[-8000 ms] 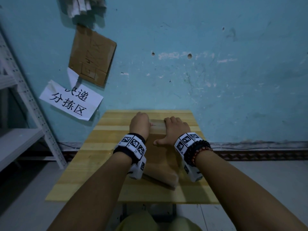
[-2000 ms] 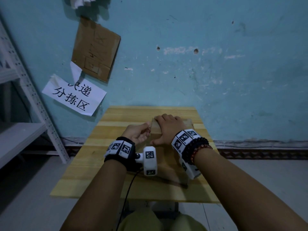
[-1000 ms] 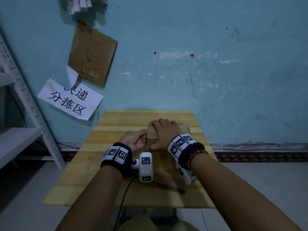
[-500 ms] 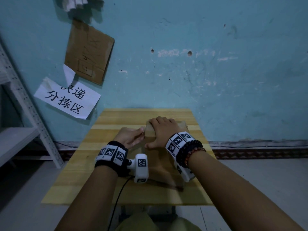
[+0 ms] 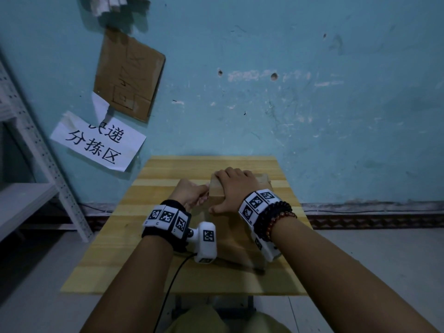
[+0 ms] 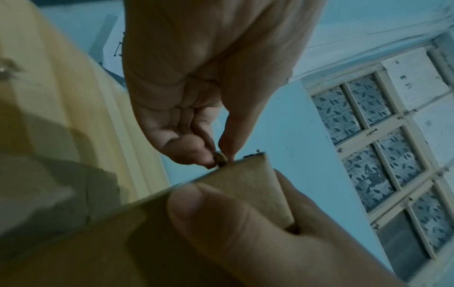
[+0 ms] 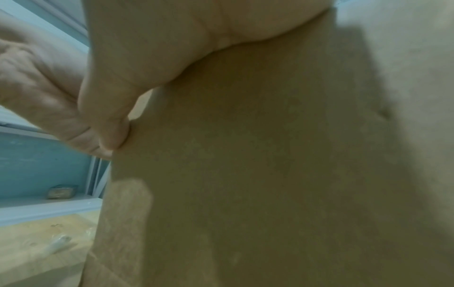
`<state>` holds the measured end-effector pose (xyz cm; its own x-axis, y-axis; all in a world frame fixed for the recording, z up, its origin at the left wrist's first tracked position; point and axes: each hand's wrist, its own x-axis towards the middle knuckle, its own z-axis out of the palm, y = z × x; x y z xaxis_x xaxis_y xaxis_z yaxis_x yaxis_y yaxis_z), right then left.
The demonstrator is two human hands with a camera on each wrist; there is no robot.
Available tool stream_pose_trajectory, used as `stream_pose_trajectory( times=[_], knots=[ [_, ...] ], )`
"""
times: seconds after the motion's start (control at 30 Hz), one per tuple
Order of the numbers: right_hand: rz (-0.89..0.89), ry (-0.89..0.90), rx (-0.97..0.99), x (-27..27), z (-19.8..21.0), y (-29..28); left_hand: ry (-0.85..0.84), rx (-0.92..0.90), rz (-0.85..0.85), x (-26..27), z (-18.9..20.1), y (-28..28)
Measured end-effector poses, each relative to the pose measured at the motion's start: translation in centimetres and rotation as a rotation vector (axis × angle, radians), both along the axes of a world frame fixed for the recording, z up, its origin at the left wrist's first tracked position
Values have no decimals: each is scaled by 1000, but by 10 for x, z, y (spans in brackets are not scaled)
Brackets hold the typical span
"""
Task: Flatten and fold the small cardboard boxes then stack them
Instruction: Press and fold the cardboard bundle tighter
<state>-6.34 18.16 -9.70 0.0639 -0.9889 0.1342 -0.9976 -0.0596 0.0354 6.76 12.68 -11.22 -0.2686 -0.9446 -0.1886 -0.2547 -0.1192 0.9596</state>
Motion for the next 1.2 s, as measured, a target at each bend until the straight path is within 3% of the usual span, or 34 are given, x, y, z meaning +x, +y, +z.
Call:
stream_pose_trajectory(
  times=[0.2,0.27,0.37,0.5,0.73,0.93,1.2],
  knots=[
    [3,4,-13,0,-1,1,346,268,65,0,-9,7],
    [4,-2,-17,0,-1,1,391,293,68,0,-10,9],
    [8,-6,-16,0,0,2,391,273,60,0,-8,11],
    [11,-17,-9,-1,0,2,286,110,39,3,-11,11],
    [7,-20,4,0,0,1,358,169,36,9,1,13],
    [5,-11,-5,-1,0,2,216,88,21,2,17,17],
    [7,-9,-5,0,0,2,240,310,48,9,4,13]
  ],
)
